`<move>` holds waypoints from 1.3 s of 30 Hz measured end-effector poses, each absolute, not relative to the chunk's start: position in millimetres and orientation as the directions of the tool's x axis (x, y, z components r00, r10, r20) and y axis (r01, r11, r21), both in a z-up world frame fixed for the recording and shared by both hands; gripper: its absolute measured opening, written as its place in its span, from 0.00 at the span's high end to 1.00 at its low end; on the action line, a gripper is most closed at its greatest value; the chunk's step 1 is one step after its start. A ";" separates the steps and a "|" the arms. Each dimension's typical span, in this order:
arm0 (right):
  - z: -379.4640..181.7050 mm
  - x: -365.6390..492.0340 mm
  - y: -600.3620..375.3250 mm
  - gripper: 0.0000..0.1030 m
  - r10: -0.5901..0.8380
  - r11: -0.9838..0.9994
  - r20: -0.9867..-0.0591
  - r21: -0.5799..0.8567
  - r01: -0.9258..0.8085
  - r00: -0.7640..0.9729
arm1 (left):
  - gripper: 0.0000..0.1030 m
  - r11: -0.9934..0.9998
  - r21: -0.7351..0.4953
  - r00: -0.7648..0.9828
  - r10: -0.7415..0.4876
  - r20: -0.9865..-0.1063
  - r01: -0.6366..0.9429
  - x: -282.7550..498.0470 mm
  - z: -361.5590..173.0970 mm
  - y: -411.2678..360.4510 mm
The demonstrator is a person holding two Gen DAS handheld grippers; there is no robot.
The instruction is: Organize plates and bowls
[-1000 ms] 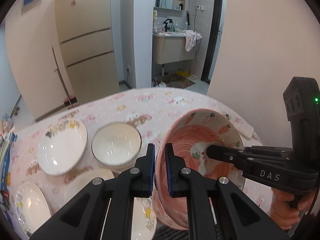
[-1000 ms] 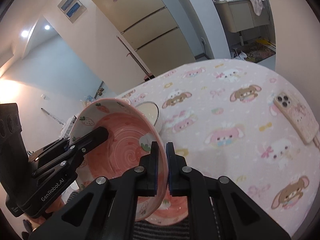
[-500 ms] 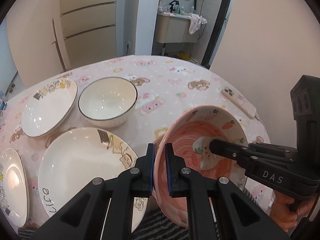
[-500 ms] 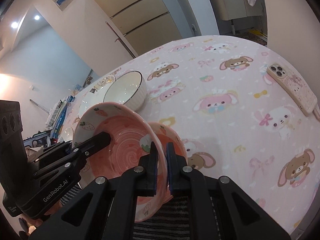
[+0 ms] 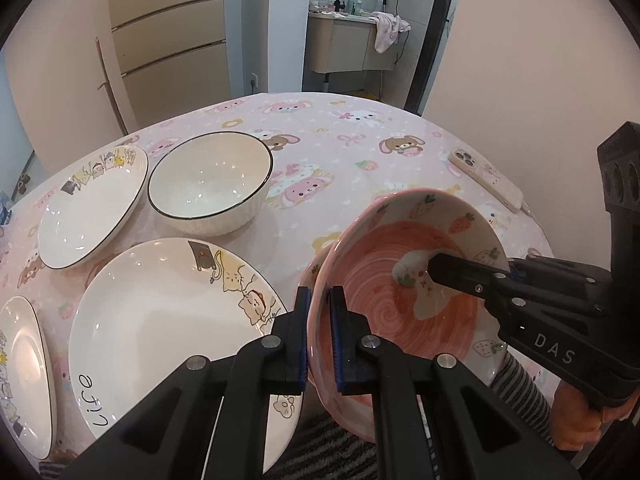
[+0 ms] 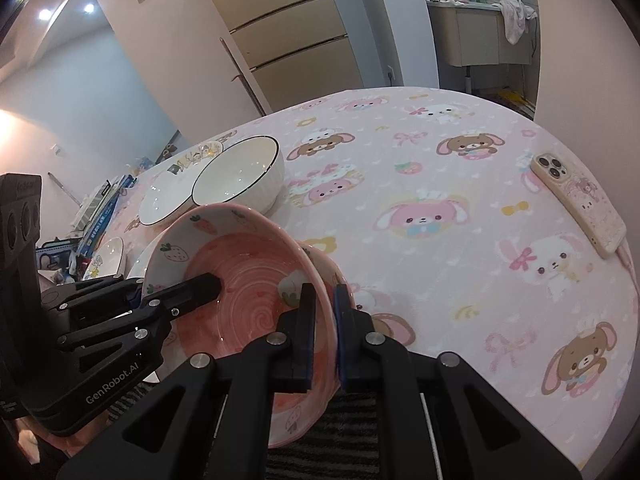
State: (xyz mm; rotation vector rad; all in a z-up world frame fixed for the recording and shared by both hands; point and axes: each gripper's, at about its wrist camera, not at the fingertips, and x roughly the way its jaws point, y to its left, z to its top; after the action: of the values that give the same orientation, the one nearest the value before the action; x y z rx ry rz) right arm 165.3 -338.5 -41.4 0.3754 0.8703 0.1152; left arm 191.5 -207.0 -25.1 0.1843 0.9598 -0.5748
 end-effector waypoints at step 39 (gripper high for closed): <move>-35.1 158.1 -334.6 0.90 0.208 0.938 -0.677 0.344 0.053 0.706 | 0.91 0.821 -0.104 0.494 -0.434 -0.753 0.561 185.5 -17.7 -197.8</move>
State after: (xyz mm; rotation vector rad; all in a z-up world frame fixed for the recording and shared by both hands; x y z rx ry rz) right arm 158.1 -334.6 -35.1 0.3536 0.7861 0.0882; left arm 185.5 -197.8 -17.7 0.1629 0.8632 -0.6064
